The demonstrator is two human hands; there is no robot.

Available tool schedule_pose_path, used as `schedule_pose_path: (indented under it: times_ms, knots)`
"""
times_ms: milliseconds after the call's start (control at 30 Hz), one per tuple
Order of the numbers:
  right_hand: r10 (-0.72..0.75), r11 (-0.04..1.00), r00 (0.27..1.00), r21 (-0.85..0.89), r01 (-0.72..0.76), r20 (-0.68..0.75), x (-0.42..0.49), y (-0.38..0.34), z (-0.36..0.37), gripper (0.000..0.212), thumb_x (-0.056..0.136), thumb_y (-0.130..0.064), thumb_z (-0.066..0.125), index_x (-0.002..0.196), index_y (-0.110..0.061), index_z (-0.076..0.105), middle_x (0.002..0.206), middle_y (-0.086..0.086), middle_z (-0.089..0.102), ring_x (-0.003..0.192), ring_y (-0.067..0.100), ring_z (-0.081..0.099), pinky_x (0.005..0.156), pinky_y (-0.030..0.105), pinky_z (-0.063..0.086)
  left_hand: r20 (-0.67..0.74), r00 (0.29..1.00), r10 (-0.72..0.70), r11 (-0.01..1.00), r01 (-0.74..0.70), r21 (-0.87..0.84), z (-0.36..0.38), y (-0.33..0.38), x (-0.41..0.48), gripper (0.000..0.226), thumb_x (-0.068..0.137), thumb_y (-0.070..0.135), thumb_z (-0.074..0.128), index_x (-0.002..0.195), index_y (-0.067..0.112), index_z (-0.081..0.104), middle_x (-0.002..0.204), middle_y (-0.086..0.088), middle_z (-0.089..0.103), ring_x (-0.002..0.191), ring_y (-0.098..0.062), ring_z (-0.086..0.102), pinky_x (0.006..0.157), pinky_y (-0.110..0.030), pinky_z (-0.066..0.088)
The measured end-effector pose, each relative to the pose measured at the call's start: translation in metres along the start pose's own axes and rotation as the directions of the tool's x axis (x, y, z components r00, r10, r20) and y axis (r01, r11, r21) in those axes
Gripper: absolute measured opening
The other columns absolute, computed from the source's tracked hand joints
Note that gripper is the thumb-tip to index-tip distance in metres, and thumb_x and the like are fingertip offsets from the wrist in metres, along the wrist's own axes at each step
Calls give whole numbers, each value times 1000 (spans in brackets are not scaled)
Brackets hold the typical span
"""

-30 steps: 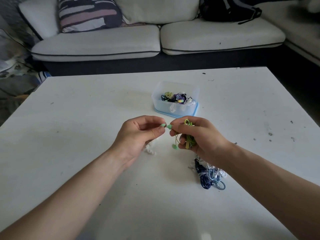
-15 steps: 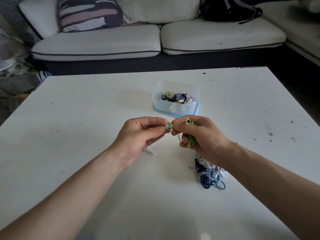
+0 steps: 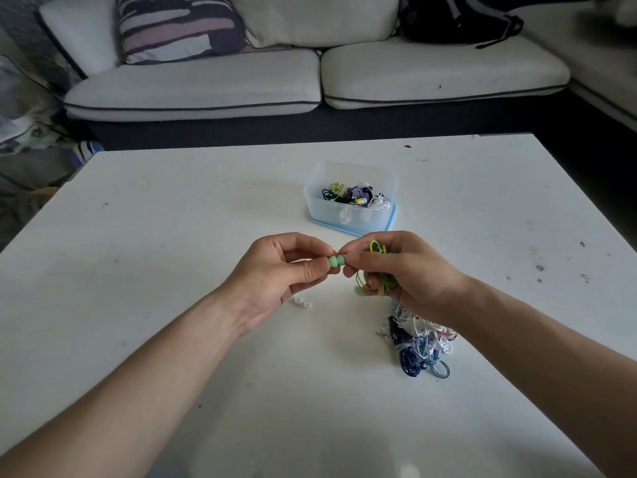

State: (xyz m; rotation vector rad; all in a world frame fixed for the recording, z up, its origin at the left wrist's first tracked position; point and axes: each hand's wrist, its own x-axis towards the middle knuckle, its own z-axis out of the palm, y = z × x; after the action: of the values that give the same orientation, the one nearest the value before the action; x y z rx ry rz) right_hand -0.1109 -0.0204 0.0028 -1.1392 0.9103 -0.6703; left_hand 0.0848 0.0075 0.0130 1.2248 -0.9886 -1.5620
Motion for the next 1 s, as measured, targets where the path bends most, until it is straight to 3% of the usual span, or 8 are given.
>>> schedule_pose_path:
  times_ms: [200,367,867,1000]
  knots:
    - [-39,999,999,-35,40,19,0,-1,-1,8,88,-12,69,86,-13,77,80,7,69,58,12,47,62,26,48,14,1000,-8,1000,9,-22,1,1,-1,17,63,0,70,79,7,72,75,-9,73,67,-16,71,63,-19,55]
    - [-51,998,999,-46,50,-16,0,1,-1,8,89,-9,68,92,-6,74,80,7,69,57,12,46,62,27,47,4,1000,-9,1000,9,-24,3,1,-2,17,62,0,71,66,16,76,76,-10,73,73,-19,74,64,-19,55]
    - [-139,971,986,-209,118,-90,-3,-4,1,6,89,-9,71,88,-7,77,77,8,71,62,15,50,58,24,48,-30,1000,-6,999,4,-37,4,-2,-1,16,60,2,71,67,14,77,78,-12,74,74,-20,74,64,-20,56]
    - [-156,961,983,-244,129,-94,-2,-5,1,6,89,-10,71,88,-9,77,76,8,72,60,8,54,63,30,50,-35,999,-7,999,6,-44,4,-2,0,16,61,1,70,69,13,77,79,-13,74,74,-20,74,64,-20,56]
